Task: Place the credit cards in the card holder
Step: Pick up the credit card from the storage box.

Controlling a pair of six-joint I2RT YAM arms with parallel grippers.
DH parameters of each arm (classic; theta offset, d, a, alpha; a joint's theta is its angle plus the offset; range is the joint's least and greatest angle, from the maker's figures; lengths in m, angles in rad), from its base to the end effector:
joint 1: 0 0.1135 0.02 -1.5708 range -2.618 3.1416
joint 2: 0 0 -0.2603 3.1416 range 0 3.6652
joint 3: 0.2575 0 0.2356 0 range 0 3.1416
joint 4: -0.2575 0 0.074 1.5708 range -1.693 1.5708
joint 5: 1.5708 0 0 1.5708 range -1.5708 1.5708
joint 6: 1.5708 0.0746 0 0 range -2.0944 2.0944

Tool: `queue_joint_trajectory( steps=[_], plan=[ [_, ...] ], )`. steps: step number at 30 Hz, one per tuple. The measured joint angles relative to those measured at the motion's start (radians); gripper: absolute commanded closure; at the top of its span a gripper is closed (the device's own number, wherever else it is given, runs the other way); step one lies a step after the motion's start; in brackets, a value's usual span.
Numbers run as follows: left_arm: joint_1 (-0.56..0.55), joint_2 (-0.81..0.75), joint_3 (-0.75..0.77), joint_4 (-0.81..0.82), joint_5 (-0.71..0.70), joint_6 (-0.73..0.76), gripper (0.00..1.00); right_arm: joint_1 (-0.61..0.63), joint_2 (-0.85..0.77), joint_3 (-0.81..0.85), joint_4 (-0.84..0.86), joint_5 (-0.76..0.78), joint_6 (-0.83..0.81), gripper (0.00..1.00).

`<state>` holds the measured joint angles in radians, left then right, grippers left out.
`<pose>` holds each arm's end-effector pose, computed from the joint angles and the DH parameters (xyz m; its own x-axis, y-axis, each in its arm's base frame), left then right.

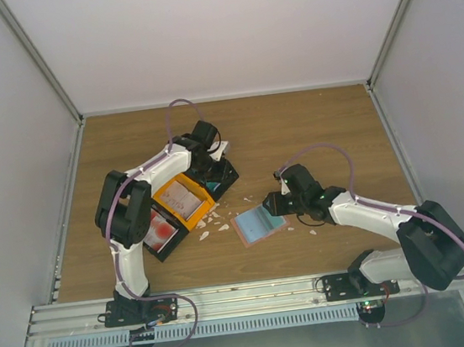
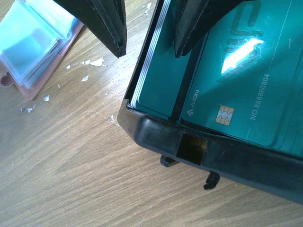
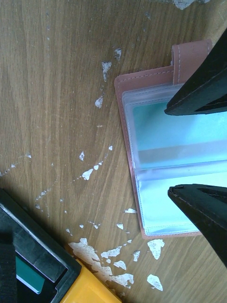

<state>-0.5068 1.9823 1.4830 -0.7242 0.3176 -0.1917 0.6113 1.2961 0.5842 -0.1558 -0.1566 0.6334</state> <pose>0.3403 -0.2156 0.1594 -0.9126 0.2996 -0.2782 0.3873 0.8517 -0.3531 0.2034 0.1568 0.1480 -0.8879 0.0916 -0.4507 -0.1537 0.8645 0.4786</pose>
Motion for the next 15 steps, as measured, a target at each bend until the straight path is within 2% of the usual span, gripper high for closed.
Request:
queue_joint_trajectory(
  steps=[15],
  plan=[
    [0.0,-0.016,0.0,-0.001,0.004,-0.002,0.78,0.0,0.0,-0.002,0.0,0.0,0.0,0.59]
  ],
)
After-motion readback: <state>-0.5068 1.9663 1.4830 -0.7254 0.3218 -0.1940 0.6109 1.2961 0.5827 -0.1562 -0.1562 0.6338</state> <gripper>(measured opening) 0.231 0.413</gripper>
